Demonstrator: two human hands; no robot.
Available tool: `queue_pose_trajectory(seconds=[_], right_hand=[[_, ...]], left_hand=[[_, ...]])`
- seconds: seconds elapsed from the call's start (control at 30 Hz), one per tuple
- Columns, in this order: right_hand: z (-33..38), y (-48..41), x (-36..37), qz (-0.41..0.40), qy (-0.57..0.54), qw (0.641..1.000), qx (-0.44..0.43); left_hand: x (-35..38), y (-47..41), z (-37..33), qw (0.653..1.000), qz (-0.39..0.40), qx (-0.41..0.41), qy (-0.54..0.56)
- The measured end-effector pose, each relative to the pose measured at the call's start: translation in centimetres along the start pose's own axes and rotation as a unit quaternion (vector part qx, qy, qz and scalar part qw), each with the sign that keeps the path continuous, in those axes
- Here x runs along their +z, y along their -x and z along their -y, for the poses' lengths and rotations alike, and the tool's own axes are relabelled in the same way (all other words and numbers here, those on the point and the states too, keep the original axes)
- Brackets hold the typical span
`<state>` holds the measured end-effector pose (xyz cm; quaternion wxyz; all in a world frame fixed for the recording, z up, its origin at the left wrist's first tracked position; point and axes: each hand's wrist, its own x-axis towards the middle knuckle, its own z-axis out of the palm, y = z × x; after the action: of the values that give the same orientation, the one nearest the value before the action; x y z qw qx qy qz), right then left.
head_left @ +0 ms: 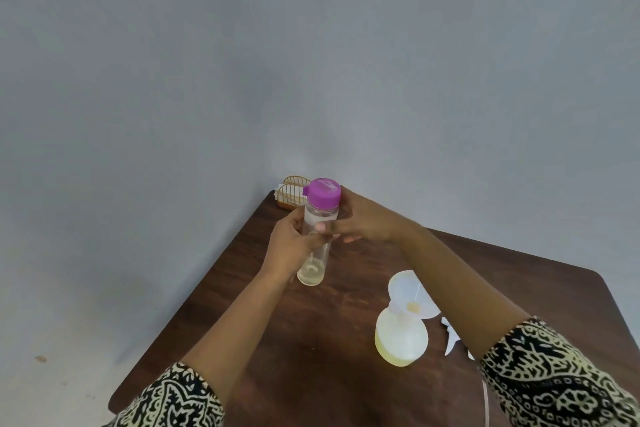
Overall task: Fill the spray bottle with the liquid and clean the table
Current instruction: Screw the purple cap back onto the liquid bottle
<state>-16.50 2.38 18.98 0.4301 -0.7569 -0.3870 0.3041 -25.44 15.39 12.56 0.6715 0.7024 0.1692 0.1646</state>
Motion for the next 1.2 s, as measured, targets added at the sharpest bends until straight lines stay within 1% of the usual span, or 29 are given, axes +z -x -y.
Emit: queue_pose_trajectory(seconds=[0.07, 0.13, 0.2, 0.23, 0.27, 0.3, 0.33, 0.4, 0.43, 0.57, 0.67, 0.87, 1.2], right_hand=[[-1.3, -0.7, 0.5, -0.073, -0.028, 0.997, 0.007], [-2.0, -1.5, 0.6, -0.124, -0.019, 0.992, 0.009], [-2.5, -2.6, 0.1, -0.152, 0.005, 0.988, 0.029], [-3.0, -3.5, -0.3, -0.168, 0.012, 0.985, 0.047], [-3.5, -4.6, -1.0, -0.187, 0.018, 0.980, 0.064], [-4.2, -5.6, -1.7, -0.204, 0.021, 0.975, 0.081], [-5.0, -6.7, -2.4, -0.219, 0.026, 0.971, 0.094], [-6.6, -8.7, -3.9, -0.242, 0.048, 0.962, 0.115], [-7.4, -9.6, -4.6, -0.251, 0.064, 0.957, 0.130], [-10.1, -13.1, -6.6, -0.272, 0.098, 0.944, 0.161], [-11.2, -15.5, -7.7, -0.283, 0.070, 0.944, 0.155], [-12.0, -17.8, -8.4, -0.277, 0.053, 0.950, 0.137], [-12.8, -20.6, -8.3, -0.255, 0.089, 0.952, 0.141]], left_hand=[[0.4, -0.7, 0.4, 1.000, 0.007, -0.004, -0.008], [0.8, -1.7, 1.0, 0.999, 0.022, -0.008, -0.034], [0.9, -2.8, 2.5, 0.991, 0.030, -0.035, -0.124], [0.8, -3.4, 3.8, 0.981, 0.033, -0.065, -0.179], [0.6, -3.9, 5.3, 0.966, 0.036, -0.103, -0.236], [0.4, -4.3, 7.1, 0.943, 0.043, -0.144, -0.298], [0.3, -4.5, 8.8, 0.912, 0.059, -0.182, -0.363], [0.2, -4.8, 11.7, 0.855, 0.108, -0.224, -0.456], [0.3, -5.0, 12.8, 0.837, 0.129, -0.232, -0.479], [0.3, -6.2, 15.3, 0.807, 0.171, -0.252, -0.506], [0.1, -6.7, 16.7, 0.796, 0.185, -0.257, -0.515], [-0.3, -7.2, 17.5, 0.793, 0.202, -0.263, -0.510], [-0.2, -7.2, 17.6, 0.790, 0.208, -0.266, -0.512]])
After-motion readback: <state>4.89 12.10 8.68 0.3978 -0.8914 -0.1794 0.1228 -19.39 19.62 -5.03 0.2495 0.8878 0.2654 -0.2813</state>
